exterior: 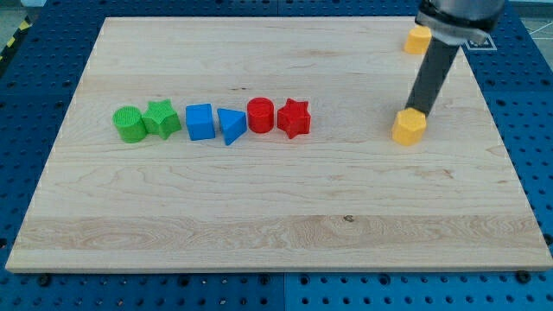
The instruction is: Push the yellow hexagon slightly up
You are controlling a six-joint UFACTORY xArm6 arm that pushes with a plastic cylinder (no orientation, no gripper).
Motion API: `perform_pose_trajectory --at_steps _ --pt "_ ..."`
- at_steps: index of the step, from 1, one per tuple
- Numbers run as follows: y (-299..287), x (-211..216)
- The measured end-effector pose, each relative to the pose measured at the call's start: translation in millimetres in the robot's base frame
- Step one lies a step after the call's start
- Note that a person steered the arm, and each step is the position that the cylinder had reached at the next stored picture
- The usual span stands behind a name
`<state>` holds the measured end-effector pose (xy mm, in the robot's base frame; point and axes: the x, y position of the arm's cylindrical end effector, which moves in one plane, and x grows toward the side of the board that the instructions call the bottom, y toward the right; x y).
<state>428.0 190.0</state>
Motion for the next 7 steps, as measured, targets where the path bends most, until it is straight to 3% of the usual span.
perform_pose_trajectory --at_steps 2,4,5,6,7 --pt "18 -8" --pt "-1 92" --pt "-10 107" --pt "-27 104" --pt "-50 74"
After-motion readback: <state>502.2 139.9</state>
